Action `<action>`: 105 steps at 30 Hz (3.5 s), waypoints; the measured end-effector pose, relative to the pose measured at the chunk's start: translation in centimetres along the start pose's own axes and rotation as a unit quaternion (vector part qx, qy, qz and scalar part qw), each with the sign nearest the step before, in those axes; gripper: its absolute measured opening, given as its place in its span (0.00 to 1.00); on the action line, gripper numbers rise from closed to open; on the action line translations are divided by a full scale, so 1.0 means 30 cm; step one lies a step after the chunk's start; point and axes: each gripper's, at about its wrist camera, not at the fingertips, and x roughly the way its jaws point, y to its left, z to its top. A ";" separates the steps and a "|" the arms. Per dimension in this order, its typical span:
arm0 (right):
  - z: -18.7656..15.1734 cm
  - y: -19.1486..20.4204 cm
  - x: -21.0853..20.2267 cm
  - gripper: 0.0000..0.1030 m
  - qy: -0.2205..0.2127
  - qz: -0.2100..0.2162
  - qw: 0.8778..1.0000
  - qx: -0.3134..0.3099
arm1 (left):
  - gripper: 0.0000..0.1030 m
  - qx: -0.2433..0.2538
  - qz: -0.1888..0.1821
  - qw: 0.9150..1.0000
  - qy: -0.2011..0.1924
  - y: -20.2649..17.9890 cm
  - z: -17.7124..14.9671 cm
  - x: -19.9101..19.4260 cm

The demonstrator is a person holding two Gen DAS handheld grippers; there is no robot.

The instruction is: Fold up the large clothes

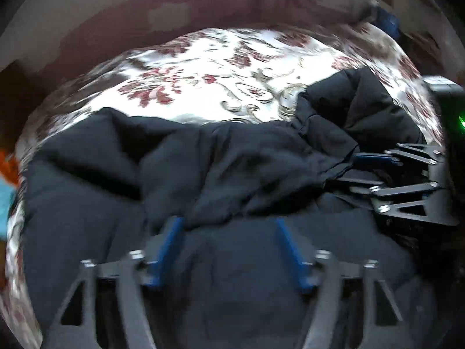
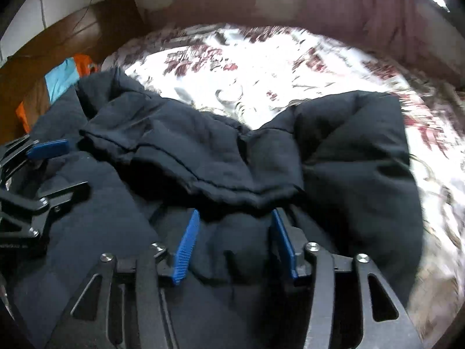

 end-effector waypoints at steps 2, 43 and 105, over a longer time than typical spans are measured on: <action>-0.018 -0.017 -0.063 0.52 -0.019 -0.010 1.000 0.014 | 0.78 -0.005 0.030 0.999 -0.030 -0.014 -0.053 -0.068; -0.568 0.154 -1.080 0.98 -0.224 0.025 0.974 0.017 | 0.99 -0.147 0.076 0.970 -0.180 -0.213 -0.602 -1.033; -1.218 0.345 -0.893 0.98 0.002 -0.151 0.963 -0.224 | 0.99 -0.084 0.095 0.992 0.025 -0.293 -1.268 -0.887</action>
